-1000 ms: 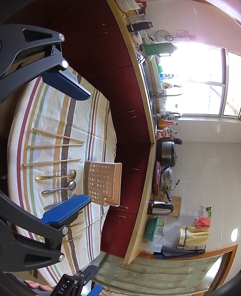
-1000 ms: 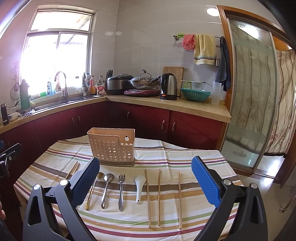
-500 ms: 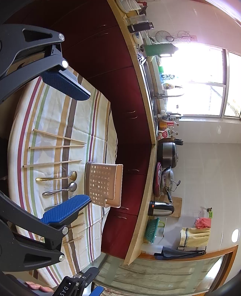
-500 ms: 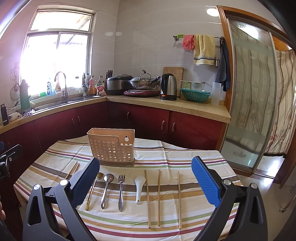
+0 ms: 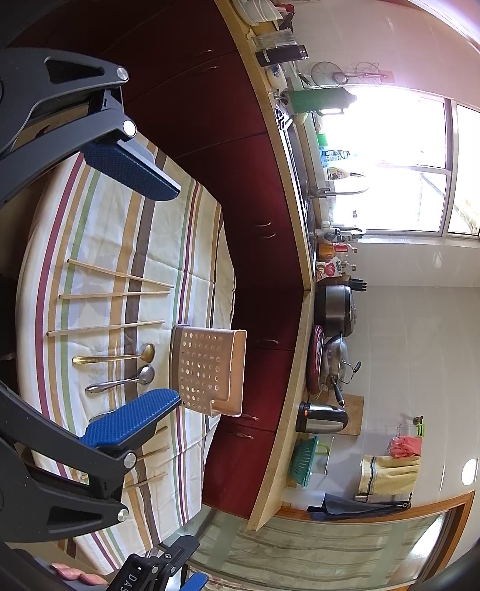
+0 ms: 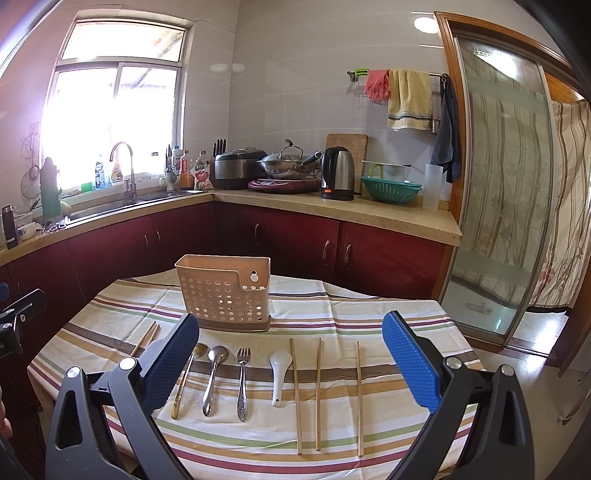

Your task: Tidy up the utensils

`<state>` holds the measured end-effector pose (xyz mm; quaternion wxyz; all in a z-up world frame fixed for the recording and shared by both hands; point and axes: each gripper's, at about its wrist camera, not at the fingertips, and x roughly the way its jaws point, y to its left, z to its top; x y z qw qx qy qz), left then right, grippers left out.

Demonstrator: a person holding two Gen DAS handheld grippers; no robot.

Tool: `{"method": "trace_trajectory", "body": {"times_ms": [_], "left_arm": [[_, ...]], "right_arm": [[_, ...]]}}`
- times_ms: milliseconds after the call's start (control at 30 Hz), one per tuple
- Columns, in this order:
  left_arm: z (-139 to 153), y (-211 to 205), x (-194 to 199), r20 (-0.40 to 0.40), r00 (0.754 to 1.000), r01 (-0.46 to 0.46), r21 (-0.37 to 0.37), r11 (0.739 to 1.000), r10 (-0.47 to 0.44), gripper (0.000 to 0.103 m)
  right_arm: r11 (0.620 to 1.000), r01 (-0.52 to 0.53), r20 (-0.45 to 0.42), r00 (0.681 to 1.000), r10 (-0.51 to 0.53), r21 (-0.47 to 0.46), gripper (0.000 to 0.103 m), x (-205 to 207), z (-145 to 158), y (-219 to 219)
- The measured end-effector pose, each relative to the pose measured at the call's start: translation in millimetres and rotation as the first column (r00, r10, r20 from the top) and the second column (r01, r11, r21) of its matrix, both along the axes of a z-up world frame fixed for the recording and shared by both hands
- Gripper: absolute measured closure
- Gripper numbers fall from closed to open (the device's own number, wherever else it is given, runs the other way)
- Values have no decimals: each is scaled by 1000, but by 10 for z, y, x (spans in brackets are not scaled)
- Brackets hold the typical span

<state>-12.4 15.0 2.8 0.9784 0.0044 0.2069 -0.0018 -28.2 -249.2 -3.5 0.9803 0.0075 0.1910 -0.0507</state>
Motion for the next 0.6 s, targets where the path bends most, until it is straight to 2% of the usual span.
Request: {"method": "trace_trajectory", "body": {"times_ms": [600], "left_arm": [[0,17,5,2,1000,0,-2,1000,0,4]], "right_arm": [[1000,0,11,1000,1,-7,6,-3,13,19]]}}
